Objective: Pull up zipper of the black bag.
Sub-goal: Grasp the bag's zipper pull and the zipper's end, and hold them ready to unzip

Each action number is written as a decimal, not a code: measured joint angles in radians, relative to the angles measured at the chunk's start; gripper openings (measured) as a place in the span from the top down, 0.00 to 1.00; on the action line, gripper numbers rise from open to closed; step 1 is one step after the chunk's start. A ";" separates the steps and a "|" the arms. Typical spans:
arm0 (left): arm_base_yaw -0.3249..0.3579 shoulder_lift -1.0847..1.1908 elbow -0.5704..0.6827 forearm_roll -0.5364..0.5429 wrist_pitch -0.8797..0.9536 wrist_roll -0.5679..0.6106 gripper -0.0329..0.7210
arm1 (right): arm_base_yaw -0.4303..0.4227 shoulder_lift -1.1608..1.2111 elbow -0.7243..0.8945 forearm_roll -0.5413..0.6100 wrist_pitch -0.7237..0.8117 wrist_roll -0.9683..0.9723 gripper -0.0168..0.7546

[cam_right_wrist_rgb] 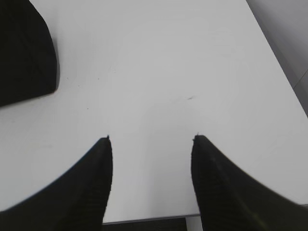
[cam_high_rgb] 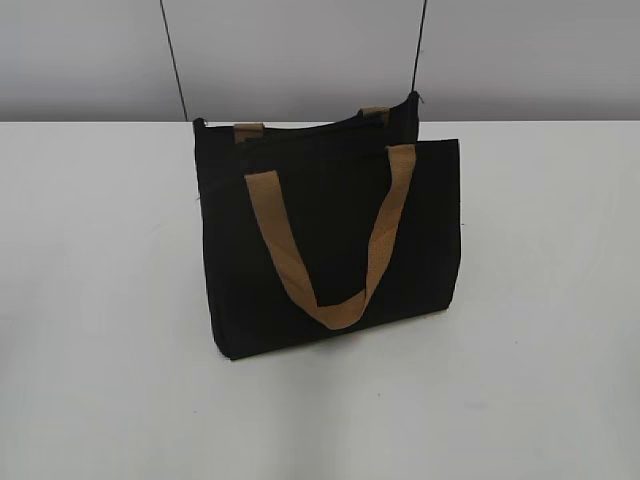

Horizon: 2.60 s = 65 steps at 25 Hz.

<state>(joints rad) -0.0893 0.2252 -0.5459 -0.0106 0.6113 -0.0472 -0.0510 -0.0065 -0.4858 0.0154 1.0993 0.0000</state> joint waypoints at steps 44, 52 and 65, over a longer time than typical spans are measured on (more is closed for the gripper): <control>-0.347 1.591 0.222 0.267 -1.676 0.022 0.53 | 0.000 0.000 0.000 0.000 0.000 0.000 0.44; -0.347 1.675 0.125 0.271 -1.674 0.024 0.42 | 0.000 0.000 0.000 0.000 0.000 0.000 0.44; -0.347 1.734 0.044 0.260 -1.634 0.033 0.87 | 0.000 0.000 0.000 0.000 0.000 0.000 0.44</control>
<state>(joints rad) -0.4362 1.9594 -0.5015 0.2494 -1.0229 -0.0147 -0.0510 -0.0065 -0.4858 0.0154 1.0993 0.0000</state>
